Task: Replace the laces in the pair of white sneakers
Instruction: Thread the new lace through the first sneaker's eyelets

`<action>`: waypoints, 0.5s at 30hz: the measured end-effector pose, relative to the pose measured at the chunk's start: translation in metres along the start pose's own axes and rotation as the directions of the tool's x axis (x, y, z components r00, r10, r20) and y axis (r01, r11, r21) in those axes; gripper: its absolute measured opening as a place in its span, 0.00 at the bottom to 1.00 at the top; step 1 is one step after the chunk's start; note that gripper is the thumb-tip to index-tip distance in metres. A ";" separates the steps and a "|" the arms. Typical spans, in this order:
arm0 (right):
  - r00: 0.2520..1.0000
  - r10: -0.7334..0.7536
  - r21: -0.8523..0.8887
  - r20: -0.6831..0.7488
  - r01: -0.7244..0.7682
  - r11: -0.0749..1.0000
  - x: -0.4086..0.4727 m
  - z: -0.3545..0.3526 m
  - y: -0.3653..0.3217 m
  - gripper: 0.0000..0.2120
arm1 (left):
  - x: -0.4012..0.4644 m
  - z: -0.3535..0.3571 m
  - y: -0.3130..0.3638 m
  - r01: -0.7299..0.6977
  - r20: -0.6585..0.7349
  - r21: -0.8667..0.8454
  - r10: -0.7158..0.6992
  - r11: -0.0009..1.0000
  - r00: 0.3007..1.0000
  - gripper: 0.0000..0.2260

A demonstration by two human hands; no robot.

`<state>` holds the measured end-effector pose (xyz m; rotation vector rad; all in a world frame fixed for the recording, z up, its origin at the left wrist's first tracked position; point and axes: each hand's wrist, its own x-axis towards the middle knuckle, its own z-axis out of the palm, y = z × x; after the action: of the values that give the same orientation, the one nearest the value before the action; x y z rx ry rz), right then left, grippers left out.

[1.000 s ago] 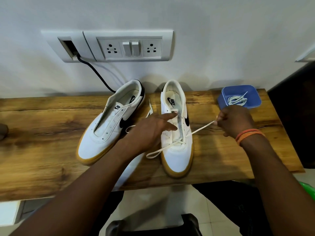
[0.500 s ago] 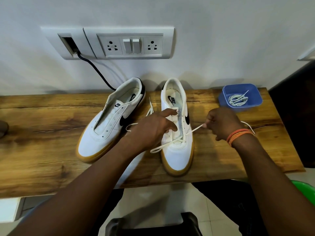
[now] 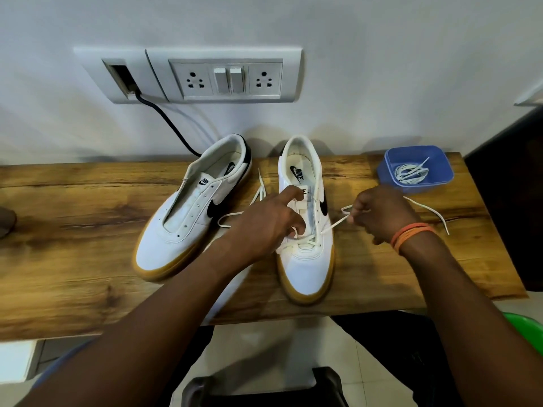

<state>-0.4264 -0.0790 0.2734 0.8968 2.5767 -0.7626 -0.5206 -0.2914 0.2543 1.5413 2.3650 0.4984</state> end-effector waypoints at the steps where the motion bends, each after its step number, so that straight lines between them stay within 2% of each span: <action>1: 0.998 0.036 0.000 -0.048 -0.036 0.999 -0.001 -0.008 0.004 0.03 | 0.000 0.000 0.000 -0.004 -0.005 -0.001 0.004 1.000 1.000 0.11; 3: 0.992 0.029 -0.011 -0.123 -0.030 0.999 -0.002 -0.011 0.005 0.07 | -0.001 -0.001 0.001 -0.011 -0.010 -0.006 0.010 1.000 1.000 0.11; 5: 0.997 -0.053 0.013 -0.058 0.053 0.998 -0.004 -0.001 -0.003 0.12 | 0.000 -0.001 0.002 -0.010 -0.009 -0.006 0.010 1.000 1.000 0.10; 8: 0.985 -0.136 -0.064 0.105 0.144 0.988 -0.003 0.025 -0.017 0.08 | 0.000 -0.001 0.002 -0.001 -0.010 0.002 0.001 1.000 1.000 0.10; 10: 0.985 -0.148 -0.124 0.093 0.159 0.980 -0.004 0.035 -0.022 0.05 | 0.000 -0.001 0.002 -0.002 -0.015 0.005 0.002 1.000 1.000 0.10; 13: 0.996 -0.071 -0.212 0.046 0.079 0.974 -0.001 0.026 -0.016 0.02 | -0.001 -0.002 0.003 -0.009 -0.023 0.020 0.010 1.000 1.000 0.10; 15: 0.999 0.028 -0.256 -0.026 -0.034 0.966 0.004 0.009 -0.004 0.07 | -0.001 -0.002 0.002 -0.021 -0.031 0.021 0.021 1.000 0.999 0.10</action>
<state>-0.4304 -0.0846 0.2660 0.8643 2.5958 -0.3991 -0.5191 -0.2921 0.2571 1.5801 2.3867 0.5076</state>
